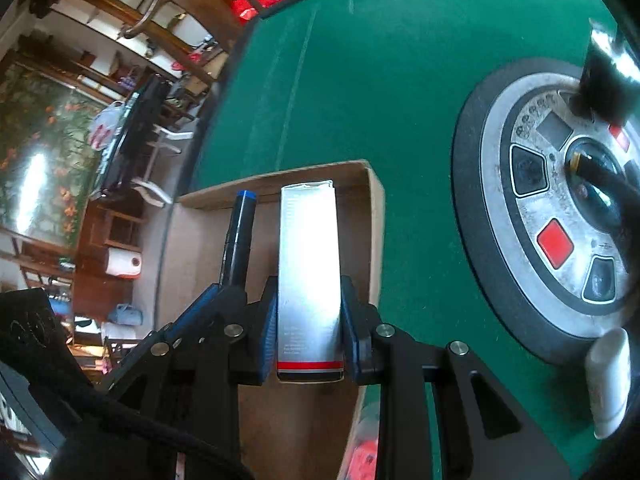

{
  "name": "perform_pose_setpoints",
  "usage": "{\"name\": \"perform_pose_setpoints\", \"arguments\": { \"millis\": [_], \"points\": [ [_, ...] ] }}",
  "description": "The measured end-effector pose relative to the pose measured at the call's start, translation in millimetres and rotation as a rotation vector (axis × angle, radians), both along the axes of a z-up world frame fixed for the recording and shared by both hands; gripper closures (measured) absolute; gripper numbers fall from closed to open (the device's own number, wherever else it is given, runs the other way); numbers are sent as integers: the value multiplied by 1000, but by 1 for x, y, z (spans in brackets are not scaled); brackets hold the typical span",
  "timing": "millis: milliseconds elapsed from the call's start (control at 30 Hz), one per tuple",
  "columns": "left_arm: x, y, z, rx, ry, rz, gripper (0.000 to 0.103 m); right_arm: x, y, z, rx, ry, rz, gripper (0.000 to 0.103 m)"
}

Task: Organize objects
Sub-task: 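Place the black marker and white box into the tray with both grippers, then grasp the white bottle with the left gripper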

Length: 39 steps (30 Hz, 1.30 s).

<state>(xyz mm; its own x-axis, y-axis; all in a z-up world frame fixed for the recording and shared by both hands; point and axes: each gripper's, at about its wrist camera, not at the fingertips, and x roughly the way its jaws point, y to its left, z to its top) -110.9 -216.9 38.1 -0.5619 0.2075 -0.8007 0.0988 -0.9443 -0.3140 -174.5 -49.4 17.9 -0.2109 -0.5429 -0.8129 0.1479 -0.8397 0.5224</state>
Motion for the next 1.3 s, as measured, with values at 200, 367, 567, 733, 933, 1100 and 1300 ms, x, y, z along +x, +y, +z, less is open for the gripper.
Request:
{"name": "perform_pose_setpoints", "arguments": {
  "millis": [200, 367, 567, 733, 933, 1100, 1300],
  "points": [
    [-7, -5, -11, 26, -4, -11, 91, -1, -7, 4, 76, 54, 10, 78],
    [-7, -14, -14, 60, -4, 41, 70, -1, -8, 4, 98, 68, 12, 77],
    [7, -25, -7, 62, 20, 114, 61, 5, 10, 18, 92, 135, -1, 65],
    [38, -19, 17, 81, 96, 118, 52, 31, 43, 50, 84, 232, -6, 54],
    [57, 7, 31, 115, 118, 48, 43, 61, 106, 65, 125, 311, -64, 49],
    [48, 26, 20, 117, 63, 44, 43, 79, 161, 41, 92, 247, -145, 46],
    [66, 81, 42, 76, 97, -67, 43, 100, 228, 25, 29, 241, -234, 46]
  ]
}}
